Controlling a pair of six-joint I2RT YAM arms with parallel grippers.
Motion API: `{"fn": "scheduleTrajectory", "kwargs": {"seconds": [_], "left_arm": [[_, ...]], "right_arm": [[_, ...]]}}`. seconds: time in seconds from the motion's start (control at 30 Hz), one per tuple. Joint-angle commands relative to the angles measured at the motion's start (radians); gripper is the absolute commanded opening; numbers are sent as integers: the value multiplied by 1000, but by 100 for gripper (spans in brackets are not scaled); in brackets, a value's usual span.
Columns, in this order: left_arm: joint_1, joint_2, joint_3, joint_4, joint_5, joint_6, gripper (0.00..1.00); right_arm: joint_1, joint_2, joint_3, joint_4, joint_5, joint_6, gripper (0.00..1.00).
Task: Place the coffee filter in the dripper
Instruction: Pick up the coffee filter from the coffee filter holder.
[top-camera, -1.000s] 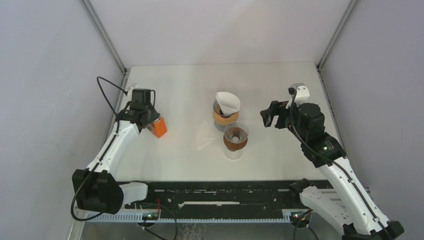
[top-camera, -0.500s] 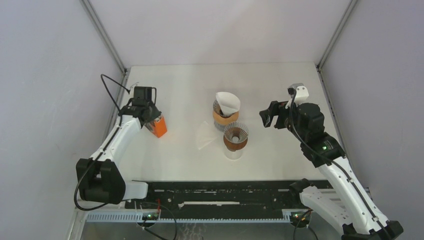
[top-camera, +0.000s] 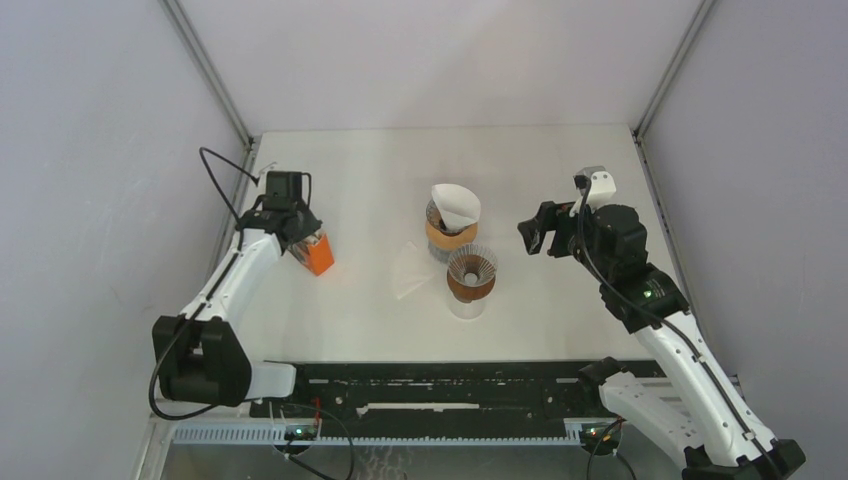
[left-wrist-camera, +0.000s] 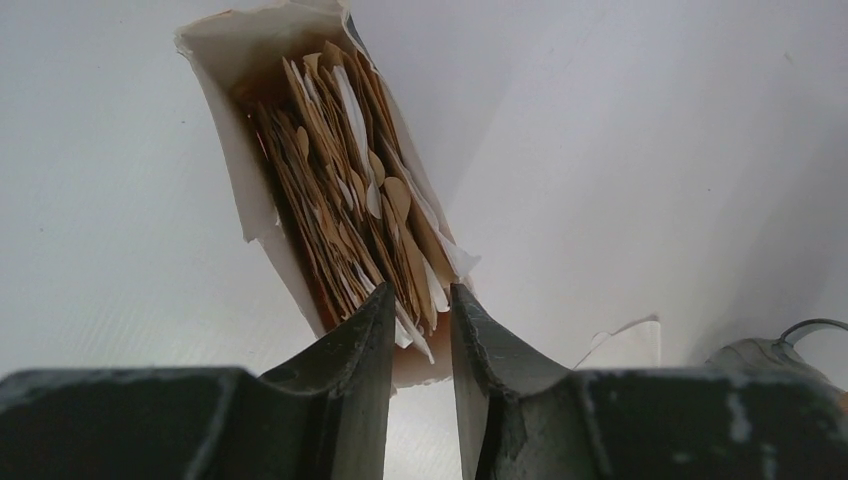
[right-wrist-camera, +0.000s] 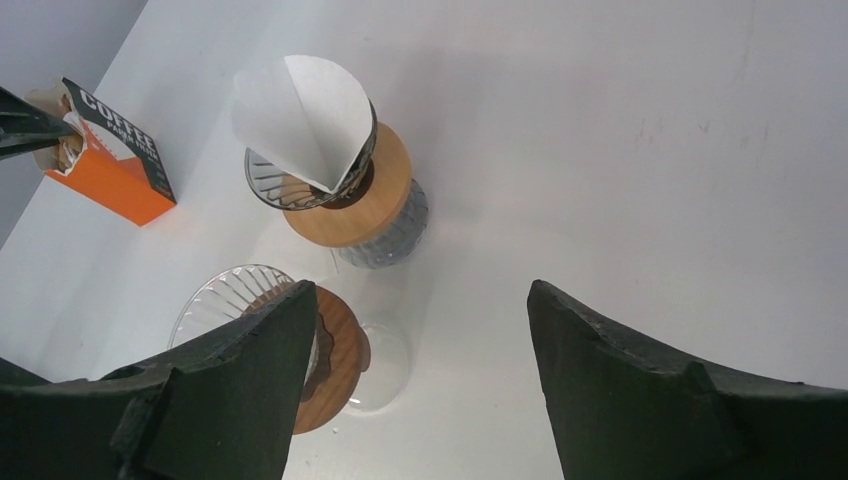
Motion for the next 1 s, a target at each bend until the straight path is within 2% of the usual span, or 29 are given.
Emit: {"fn": "scheduleTrajectory", "kwargs": {"seconds": [0.0, 0.37, 0.57, 0.97], "left_arm": [[10, 10, 56, 25, 13, 12, 29], [13, 33, 58, 12, 7, 14, 18], [13, 21, 69, 2, 15, 17, 1], [14, -115, 114, -74, -7, 51, 0]], "right_arm": [[-7, 0, 4, 46, -6, 16, 85], [-12, 7, 0, 52, -15, 21, 85], [-13, 5, 1, 50, -14, 22, 85], [-16, 3, 0, 48, -19, 23, 85]]}}
